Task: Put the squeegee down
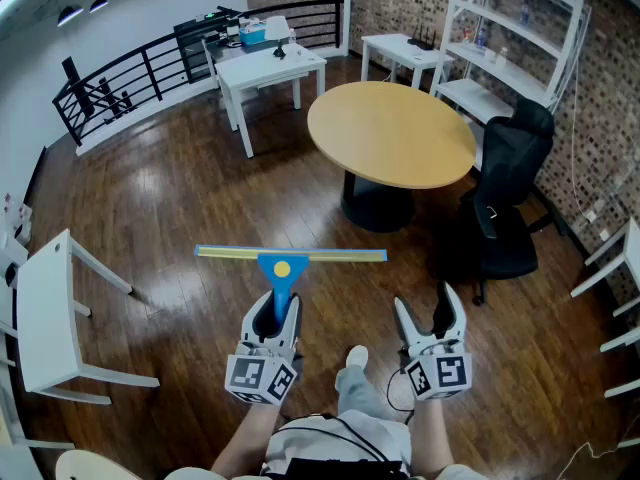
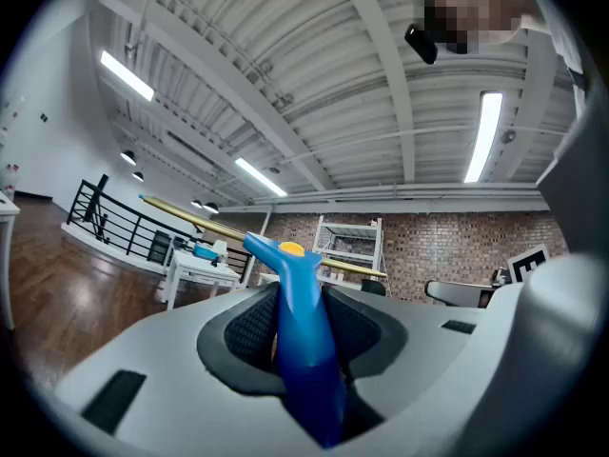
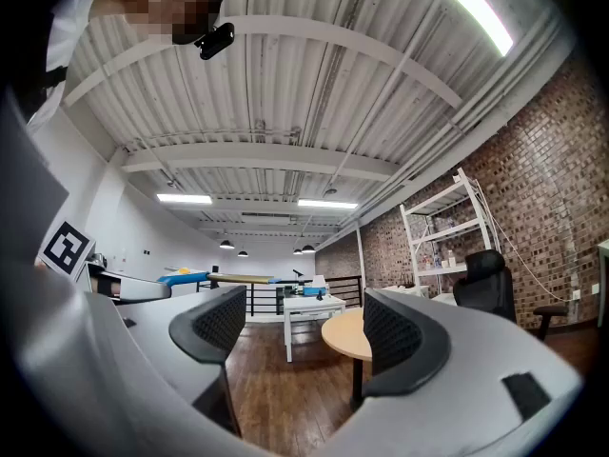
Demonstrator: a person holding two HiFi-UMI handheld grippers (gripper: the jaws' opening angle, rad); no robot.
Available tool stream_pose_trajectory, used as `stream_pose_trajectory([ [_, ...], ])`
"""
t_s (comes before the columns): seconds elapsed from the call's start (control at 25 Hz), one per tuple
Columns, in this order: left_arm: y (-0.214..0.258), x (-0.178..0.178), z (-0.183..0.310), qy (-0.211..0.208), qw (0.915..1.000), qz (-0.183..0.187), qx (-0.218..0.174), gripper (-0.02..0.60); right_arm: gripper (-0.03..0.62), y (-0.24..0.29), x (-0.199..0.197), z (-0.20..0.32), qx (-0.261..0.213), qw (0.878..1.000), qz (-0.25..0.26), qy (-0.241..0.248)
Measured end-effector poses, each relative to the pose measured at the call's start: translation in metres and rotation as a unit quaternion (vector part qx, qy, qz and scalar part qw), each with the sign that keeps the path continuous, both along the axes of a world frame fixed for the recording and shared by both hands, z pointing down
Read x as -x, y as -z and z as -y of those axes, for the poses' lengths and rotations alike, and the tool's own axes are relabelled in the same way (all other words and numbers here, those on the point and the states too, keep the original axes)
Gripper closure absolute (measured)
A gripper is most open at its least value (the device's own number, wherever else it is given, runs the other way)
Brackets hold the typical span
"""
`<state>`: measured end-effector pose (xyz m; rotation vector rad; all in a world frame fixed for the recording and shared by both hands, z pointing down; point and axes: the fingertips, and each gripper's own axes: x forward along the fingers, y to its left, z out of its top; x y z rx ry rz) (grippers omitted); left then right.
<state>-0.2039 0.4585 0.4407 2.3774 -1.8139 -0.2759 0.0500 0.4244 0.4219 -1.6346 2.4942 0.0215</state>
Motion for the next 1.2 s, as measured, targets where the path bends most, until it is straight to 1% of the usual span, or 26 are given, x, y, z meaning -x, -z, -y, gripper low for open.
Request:
stream_pose_trajectory([
  [0.12, -0.006, -0.022, 0.054, 0.003, 0.9997, -0.022, 0.005, 0.456, 0.18, -0.018, -0.04, 0.069, 0.019, 1.0, 0.003, -0.01],
  [0.2, -0.007, -0.035, 0.09, 0.008, 0.9997, -0.024, 0.005, 0.456, 0.18, -0.025, -0.067, 0.111, 0.025, 0.999, 0.013, -0.016],
  [0.28, -0.002, -0.048, 0.128, 0.011, 0.9998, -0.015, -0.001, 0.456, 0.181, -0.023, -0.093, 0.151, 0.008, 1.0, 0.002, -0.029],
  [0.36, 0.009, -0.06, 0.165, 0.015, 0.9998, -0.004, -0.01, 0.456, 0.181, -0.014, -0.111, 0.189, -0.016, 0.998, -0.035, -0.044],
  [0.44, 0.019, -0.066, 0.195, 0.02, 0.9996, 0.006, -0.019, 0.456, 0.181, -0.003, -0.119, 0.219, -0.043, 0.996, -0.061, -0.045],
  [0.48, 0.022, -0.068, 0.208, 0.021, 0.9995, 0.007, -0.022, 0.456, 0.181, 0.0, -0.122, 0.232, -0.051, 0.996, -0.062, -0.044],
  [0.56, 0.022, -0.072, 0.234, 0.021, 0.9996, 0.005, -0.021, 0.456, 0.181, 0.0, -0.126, 0.255, -0.049, 0.997, -0.049, -0.044],
  [0.72, 0.012, -0.081, 0.277, 0.019, 0.9998, 0.004, 0.004, 0.456, 0.181, -0.022, -0.12, 0.289, -0.018, 0.999, -0.038, -0.028],
  [0.88, -0.009, -0.089, 0.337, 0.009, 0.9998, -0.005, 0.014, 0.456, 0.181, -0.048, -0.11, 0.335, 0.003, 0.999, -0.031, -0.012],
  [1.0, -0.027, -0.092, 0.401, 0.0, 0.9996, -0.013, 0.025, 0.456, 0.181, -0.065, -0.096, 0.386, 0.019, 1.0, -0.024, 0.005],
  [1.12, -0.048, -0.094, 0.478, -0.018, 0.9988, -0.025, 0.037, 0.456, 0.181, -0.077, -0.094, 0.456, 0.031, 0.999, -0.03, -0.005],
  [1.2, -0.057, -0.095, 0.531, -0.03, 0.9983, -0.032, 0.038, 0.456, 0.181, -0.077, -0.095, 0.507, 0.036, 0.999, -0.037, -0.014],
])
